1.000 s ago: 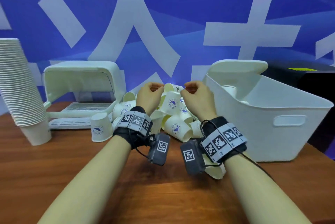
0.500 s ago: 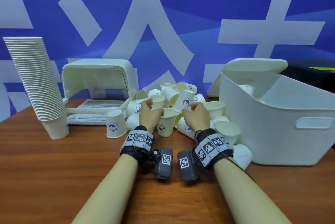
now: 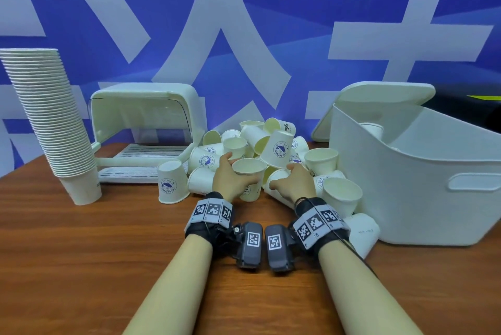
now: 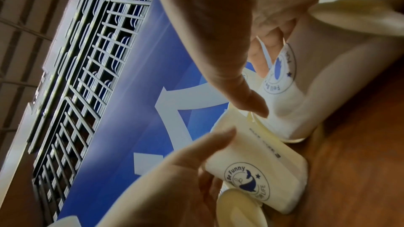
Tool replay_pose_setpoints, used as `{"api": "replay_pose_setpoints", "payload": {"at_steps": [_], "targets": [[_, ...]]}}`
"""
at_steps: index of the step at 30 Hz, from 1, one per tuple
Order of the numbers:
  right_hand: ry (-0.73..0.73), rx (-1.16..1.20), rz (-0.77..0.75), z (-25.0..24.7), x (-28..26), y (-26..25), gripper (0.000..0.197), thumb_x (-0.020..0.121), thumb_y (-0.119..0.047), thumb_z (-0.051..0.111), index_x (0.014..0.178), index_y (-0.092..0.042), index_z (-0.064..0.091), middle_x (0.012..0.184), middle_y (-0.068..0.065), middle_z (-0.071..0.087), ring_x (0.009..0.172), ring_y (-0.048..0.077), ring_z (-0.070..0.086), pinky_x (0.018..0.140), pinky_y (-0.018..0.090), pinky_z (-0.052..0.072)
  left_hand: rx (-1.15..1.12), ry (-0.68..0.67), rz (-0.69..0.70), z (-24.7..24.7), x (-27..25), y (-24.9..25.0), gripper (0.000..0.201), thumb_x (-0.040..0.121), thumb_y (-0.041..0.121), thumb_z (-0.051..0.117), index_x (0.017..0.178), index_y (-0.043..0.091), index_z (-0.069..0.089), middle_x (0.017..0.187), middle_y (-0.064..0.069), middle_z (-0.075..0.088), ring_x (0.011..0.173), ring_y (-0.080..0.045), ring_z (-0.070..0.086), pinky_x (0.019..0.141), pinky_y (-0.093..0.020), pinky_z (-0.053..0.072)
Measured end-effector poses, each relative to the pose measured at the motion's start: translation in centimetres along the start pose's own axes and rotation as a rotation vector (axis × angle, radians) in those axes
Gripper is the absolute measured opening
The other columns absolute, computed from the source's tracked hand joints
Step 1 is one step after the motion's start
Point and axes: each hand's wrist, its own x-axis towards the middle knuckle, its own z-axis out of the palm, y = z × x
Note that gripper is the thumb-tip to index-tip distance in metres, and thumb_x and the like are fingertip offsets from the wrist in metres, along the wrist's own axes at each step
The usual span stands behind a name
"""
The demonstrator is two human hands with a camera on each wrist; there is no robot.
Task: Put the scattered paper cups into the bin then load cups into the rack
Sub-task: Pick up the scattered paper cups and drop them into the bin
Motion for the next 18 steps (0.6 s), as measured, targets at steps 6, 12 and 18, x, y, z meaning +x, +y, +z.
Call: {"api": "replay_pose_setpoints", "payload": {"at_steps": [6,12,18], "targets": [[-0.061,-0.080,0.003,-0.5,-0.2,0.5,0.083,0.069,-0.019,0.080,0.141,-0.010,0.041,0.137,0.009,0.051,0.127,0.026,0.047,0.098,0.031,0.042,0.155,-0.011,0.023,0.0,0.0,-0.2,0.112,0.045,0.045,0.081,0.141,0.010,0.036,0.135,-0.010,0.052,0.123,-0.023,0.051,0.095,-0.028,0.042],[-0.124,-0.119,0.033,0.0,-0.1,0.3,0.084,0.062,-0.018,0.083,0.136,-0.015,0.043,0.116,0.008,0.062,0.101,0.022,0.059,0.079,0.031,0.050,0.166,0.050,0.050,0.3,0.4,-0.6,0.069,0.059,0.038,0.084,0.118,0.017,0.056,0.117,-0.005,0.060,0.099,-0.015,0.054,0.075,-0.022,0.038],[-0.076,0.009,0.059,-0.2,-0.4,0.3,0.066,0.071,-0.029,0.079,0.127,-0.009,0.051,0.116,0.009,0.061,0.099,0.024,0.058,0.073,0.024,0.042,0.013,0.106,0.105,0.1,0.4,-0.8,0.061,0.052,0.035,0.085,0.104,0.023,0.056,0.094,0.010,0.063,0.093,-0.015,0.062,0.079,-0.026,0.047]]}}
